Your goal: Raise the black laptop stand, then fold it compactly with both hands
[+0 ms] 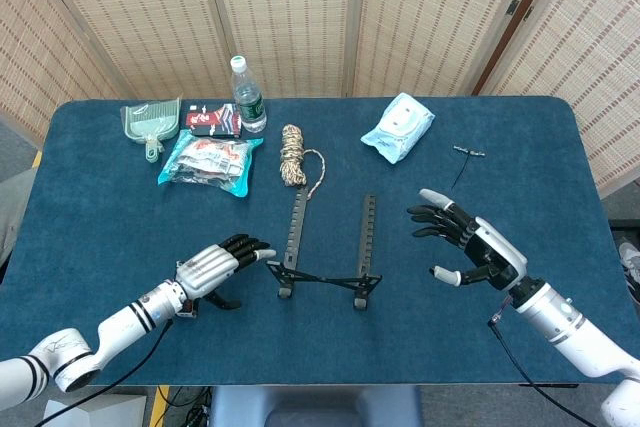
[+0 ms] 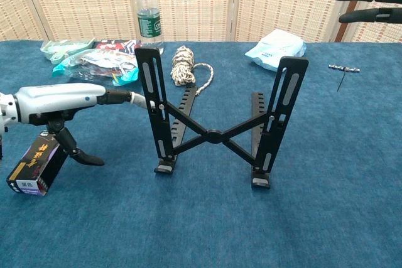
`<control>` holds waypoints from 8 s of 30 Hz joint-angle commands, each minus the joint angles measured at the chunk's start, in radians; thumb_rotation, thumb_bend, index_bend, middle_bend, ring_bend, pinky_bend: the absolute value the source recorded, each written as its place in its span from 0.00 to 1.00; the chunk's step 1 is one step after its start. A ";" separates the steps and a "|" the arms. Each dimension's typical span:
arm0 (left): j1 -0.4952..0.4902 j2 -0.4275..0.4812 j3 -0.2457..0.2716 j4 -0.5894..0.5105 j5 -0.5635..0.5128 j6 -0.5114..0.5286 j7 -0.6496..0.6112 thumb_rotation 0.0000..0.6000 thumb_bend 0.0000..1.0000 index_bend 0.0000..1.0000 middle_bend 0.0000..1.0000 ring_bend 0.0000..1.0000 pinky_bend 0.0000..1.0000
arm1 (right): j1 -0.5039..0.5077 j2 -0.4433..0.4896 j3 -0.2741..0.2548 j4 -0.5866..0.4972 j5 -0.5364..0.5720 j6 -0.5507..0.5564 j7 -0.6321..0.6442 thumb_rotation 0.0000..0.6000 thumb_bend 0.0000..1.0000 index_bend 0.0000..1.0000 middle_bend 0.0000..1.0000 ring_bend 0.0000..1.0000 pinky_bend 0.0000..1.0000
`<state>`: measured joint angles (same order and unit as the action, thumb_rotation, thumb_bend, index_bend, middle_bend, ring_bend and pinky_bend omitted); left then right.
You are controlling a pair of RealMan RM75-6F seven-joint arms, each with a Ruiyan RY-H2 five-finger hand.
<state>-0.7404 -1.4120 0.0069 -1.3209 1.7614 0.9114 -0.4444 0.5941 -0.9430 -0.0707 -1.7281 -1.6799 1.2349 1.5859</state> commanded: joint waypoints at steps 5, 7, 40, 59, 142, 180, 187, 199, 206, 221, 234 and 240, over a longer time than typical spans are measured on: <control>-0.016 -0.033 0.026 0.032 -0.002 0.021 -0.007 1.00 0.17 0.11 0.08 0.06 0.00 | -0.015 0.004 0.001 0.007 -0.006 0.008 0.012 1.00 0.12 0.00 0.19 0.15 0.23; -0.017 -0.037 0.033 0.032 -0.004 0.030 -0.007 1.00 0.17 0.11 0.08 0.06 0.00 | -0.018 0.006 0.001 0.007 -0.009 0.009 0.014 1.00 0.12 0.00 0.19 0.15 0.23; -0.062 -0.066 0.103 0.018 -0.045 0.016 -0.012 1.00 0.17 0.19 0.08 0.06 0.00 | -0.043 -0.005 0.013 0.025 -0.020 0.008 0.025 1.00 0.12 0.00 0.19 0.14 0.23; 0.099 0.124 0.066 -0.143 -0.203 0.192 0.096 1.00 0.18 0.18 0.08 0.06 0.00 | 0.027 -0.007 0.043 -0.048 0.013 -0.178 -0.525 1.00 0.14 0.00 0.11 0.06 0.22; -0.086 -0.183 -0.178 0.151 -0.500 -0.161 0.459 1.00 0.17 0.07 0.06 0.06 0.00 | 0.022 -0.473 0.121 0.200 0.224 -0.206 -1.967 1.00 0.03 0.00 0.00 0.00 0.00; -0.174 -0.366 -0.203 0.374 -0.519 -0.246 0.330 1.00 0.17 0.07 0.06 0.06 0.00 | 0.034 -0.808 0.099 0.627 0.095 -0.096 -1.958 1.00 0.03 0.00 0.00 0.00 0.00; -0.185 -0.388 -0.210 0.409 -0.528 -0.259 0.318 1.00 0.17 0.07 0.06 0.06 0.00 | 0.027 -0.847 0.101 0.687 0.081 -0.064 -1.943 1.00 0.03 0.00 0.00 0.00 0.00; -0.194 -0.407 -0.218 0.431 -0.538 -0.274 0.301 1.00 0.17 0.07 0.06 0.06 0.00 | 0.032 -0.919 0.109 0.794 0.060 -0.024 -1.910 1.00 0.03 0.00 0.00 0.00 0.00; -0.198 -0.414 -0.222 0.427 -0.542 -0.275 0.300 1.00 0.18 0.07 0.06 0.06 0.00 | 0.040 -0.947 0.112 0.838 0.047 -0.004 -1.895 1.00 0.03 0.00 0.00 0.00 0.00; -0.204 -0.418 -0.226 0.415 -0.559 -0.290 0.315 1.00 0.17 0.07 0.05 0.06 0.00 | 0.060 -1.015 0.122 0.932 0.026 0.036 -1.867 1.00 0.03 0.00 0.00 0.00 0.00; -0.209 -0.395 -0.226 0.358 -0.568 -0.315 0.308 1.00 0.18 0.06 0.05 0.06 0.00 | 0.082 -1.062 0.136 0.986 0.021 0.063 -1.847 1.00 0.03 0.00 0.00 0.00 0.00; -0.212 -0.387 -0.223 0.341 -0.569 -0.325 0.308 1.00 0.18 0.06 0.04 0.06 0.00 | 0.089 -1.070 0.142 1.002 0.026 0.067 -1.842 1.00 0.03 0.00 0.00 0.00 0.00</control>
<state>-0.9508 -1.8017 -0.2176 -0.9747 1.1913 0.5900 -0.1347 0.6823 -2.0118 0.0709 -0.7273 -1.6548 1.3019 -0.2570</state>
